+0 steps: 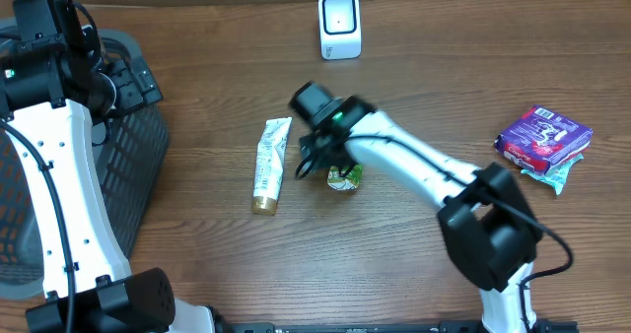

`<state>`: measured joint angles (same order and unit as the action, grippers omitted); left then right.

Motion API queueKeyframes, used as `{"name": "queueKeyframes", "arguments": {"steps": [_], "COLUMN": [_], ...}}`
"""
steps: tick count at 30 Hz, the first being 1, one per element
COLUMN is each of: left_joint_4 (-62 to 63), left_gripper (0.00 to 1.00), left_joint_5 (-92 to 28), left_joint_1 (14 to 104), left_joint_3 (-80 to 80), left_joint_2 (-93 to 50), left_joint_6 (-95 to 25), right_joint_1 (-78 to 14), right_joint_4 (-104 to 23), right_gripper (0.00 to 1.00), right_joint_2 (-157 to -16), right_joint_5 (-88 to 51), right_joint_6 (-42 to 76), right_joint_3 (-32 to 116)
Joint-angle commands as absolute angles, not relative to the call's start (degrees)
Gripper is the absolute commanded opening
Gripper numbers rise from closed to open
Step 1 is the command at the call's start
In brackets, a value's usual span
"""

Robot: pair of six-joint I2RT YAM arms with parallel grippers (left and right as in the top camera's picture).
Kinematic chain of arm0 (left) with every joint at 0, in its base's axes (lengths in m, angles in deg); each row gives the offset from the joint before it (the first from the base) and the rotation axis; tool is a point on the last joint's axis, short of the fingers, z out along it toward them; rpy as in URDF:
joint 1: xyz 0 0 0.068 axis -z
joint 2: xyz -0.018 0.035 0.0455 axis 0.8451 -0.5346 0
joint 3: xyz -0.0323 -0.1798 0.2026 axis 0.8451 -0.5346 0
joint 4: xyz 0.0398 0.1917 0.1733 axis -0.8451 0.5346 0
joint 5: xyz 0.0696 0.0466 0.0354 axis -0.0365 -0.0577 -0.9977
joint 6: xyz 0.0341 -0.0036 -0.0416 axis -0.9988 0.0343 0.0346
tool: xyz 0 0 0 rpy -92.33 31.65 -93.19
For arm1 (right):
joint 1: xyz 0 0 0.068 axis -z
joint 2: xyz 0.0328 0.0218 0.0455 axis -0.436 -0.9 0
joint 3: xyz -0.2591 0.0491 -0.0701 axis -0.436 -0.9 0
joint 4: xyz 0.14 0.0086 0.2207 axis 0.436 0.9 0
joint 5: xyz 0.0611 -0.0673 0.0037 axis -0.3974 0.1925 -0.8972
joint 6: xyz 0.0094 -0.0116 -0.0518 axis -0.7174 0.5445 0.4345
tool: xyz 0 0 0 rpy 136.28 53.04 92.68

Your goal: Scan the item barcode

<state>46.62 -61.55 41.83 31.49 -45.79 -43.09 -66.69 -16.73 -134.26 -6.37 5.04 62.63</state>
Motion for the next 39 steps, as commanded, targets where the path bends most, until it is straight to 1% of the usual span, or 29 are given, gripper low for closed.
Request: {"name": "queueKeyframes", "arguments": {"steps": [1, 3, 6, 8, 9, 12, 13, 15, 19, 20, 21, 24, 25, 26, 27, 28, 31, 33, 36, 39], "left_joint_4": [46.6, 46.6, 46.6, 46.6, 46.6, 46.6, 46.6, 46.6, 46.6, 46.6, 46.6, 46.6, 46.6, 46.6, 46.6, 46.6, 46.6, 46.6, 46.6, 46.6], "left_gripper": [1.00, 1.00, 1.00, 1.00, 1.00, 1.00, 1.00, 0.99, 1.00, 0.99, 1.00, 1.00, 0.99, 1.00, 0.99, 1.00, 1.00, 1.00, 0.99, 1.00], "left_joint_5": [-61.3, -61.3, -61.3, -61.3, -61.3, -61.3, -61.3, -61.3, -61.3, -61.3, -61.3, -61.3, -61.3, -61.3, -61.3, -61.3, -61.3, -61.3, -61.3, -61.3], "left_joint_1": [41.6, 41.6, 41.6, 41.6, 41.6, 41.6, 41.6, 41.6, 41.6, 41.6, 41.6, 41.6, 41.6, 41.6, 41.6, 41.6, 41.6, 41.6, 41.6, 41.6], "left_joint_3": [31.9, 31.9, 31.9, 31.9, 31.9, 31.9, 31.9, 31.9, 31.9, 31.9, 31.9, 31.9, 31.9, 31.9, 31.9, 31.9, 31.9, 31.9, 31.9, 31.9], "left_joint_2": [-46.0, -46.0, -46.0, -46.0, -46.0, -46.0, -46.0, -46.0, -46.0, -46.0, -46.0, -46.0, -46.0, -46.0, -46.0, -46.0, -46.0, -46.0, -46.0, -46.0], "left_joint_6": [-42.5, -42.5, -42.5, -42.5, -42.5, -42.5, -42.5, -42.5, -42.5, -42.5, -42.5, -42.5, -42.5, -42.5, -42.5, -42.5, -42.5, -42.5, -42.5, -42.5], "right_joint_1": [-60.4, -56.9, -52.9, -51.2, -51.1, -51.5, -51.7, -51.7, -51.7, -51.7, -51.7, -51.7, -51.7, -51.7, -51.7, -51.7, -51.2, -50.4, -48.1, -44.4], "right_joint_4": [-15.4, -15.3, -17.8, -22.1, -23.2, -26.2, -28.0, -29.8, -35.0, -36.1, -36.5, -38.0, -38.3, -38.5, -38.5, -38.7, -38.7, -38.7, -38.7, -40.6], "right_gripper": [0.94, 0.99, 1.00, 0.99, 0.99, 0.91, 0.90, 0.90, 0.88, 0.82, 0.80, 0.58, 0.42, 0.29, 0.20, 0.16, 0.14, 0.14, 0.14, 0.13], "right_joint_2": [-128.9, -129.5, -131.2, -131.5, -131.5, -131.6, -131.6, -131.6, -131.6, -131.6, -131.6, -131.6, -131.6, -131.6, -131.6, -131.6, -131.5, -131.3, -129.4, -125.7], "right_joint_5": [-8.6, -16.2, -30.1, -38.9, -40.1, -39.2, -36.2, -33.3, -33.2, -33.2, -33.2, -33.2, -33.2, -33.2, -33.2, -33.4, -36.4, -41.3, -52.2, -69.5], "right_joint_6": [2.4, 6.4, 10.5, 11.9, 11.9, 8.8, 5.6, 3.2, 2.4, 2.4, 2.4, 2.2, 2.2, 2.2, 2.2, 2.2, 2.5, 4.5, 7.8, 11.2], "right_joint_3": [64.6, 63.8, 60.8, 57.3, 56.1, 52.5, 50.4, 48.4, 44.9, 44.2, 43.9, 42.8, 42.5, 42.5, 42.5, 42.5, 42.8, 43.4, 44.4, 45.1]}}
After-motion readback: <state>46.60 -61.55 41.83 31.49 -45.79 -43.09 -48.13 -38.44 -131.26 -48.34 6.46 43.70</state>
